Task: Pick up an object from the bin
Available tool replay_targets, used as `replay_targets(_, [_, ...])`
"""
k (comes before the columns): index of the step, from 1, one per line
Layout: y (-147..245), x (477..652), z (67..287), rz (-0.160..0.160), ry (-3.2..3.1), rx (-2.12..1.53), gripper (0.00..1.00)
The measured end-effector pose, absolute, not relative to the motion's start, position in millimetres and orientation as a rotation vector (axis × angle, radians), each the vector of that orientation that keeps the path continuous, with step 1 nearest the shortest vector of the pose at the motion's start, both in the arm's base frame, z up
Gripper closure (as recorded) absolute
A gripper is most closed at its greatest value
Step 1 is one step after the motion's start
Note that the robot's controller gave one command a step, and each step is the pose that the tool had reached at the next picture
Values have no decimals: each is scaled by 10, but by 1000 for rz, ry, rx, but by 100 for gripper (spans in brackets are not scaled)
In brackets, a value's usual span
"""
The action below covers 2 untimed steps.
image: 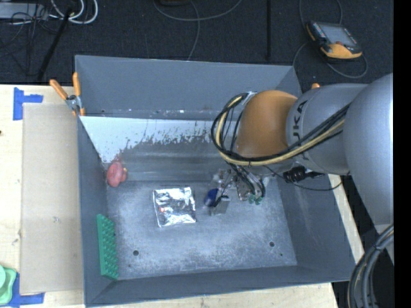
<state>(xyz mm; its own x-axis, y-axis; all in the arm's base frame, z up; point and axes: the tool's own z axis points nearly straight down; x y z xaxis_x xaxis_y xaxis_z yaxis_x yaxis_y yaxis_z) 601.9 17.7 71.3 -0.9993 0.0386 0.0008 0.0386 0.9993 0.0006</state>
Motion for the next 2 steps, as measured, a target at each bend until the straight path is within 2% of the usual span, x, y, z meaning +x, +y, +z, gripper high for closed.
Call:
replay_targets(1, [331,5927,1812,-2,-3149,-37,100])
replay_targets(2, [393,5765,2740,-1,-3151,-12,100])
